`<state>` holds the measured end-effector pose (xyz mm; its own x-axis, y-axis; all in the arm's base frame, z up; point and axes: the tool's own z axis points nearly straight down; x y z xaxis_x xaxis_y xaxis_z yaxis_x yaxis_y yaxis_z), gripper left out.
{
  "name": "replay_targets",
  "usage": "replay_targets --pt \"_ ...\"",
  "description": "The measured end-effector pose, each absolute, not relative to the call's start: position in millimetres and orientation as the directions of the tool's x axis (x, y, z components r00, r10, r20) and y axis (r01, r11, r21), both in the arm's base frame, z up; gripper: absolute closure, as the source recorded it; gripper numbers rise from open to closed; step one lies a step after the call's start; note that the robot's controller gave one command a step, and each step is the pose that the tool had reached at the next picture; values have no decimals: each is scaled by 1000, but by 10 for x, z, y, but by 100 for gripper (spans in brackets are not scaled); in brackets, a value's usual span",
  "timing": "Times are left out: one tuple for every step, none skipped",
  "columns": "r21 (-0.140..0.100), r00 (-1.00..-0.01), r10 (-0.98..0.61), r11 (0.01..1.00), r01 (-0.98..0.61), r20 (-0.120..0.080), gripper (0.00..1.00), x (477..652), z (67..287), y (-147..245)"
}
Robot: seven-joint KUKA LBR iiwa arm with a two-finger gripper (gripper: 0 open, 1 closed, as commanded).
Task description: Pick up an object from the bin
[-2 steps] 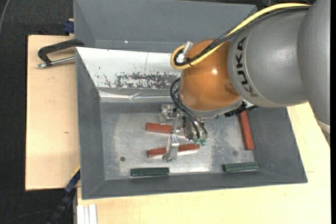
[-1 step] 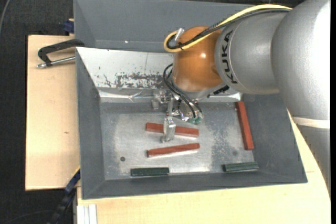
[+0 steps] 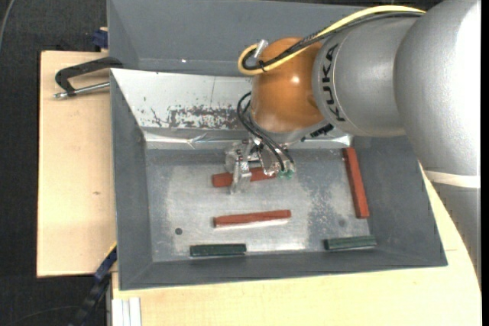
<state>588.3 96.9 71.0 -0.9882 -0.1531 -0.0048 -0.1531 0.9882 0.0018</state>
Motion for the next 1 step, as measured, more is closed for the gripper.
replay_targets --pt "0 -982 -187 982 -187 -16 100 6007 2186 946"
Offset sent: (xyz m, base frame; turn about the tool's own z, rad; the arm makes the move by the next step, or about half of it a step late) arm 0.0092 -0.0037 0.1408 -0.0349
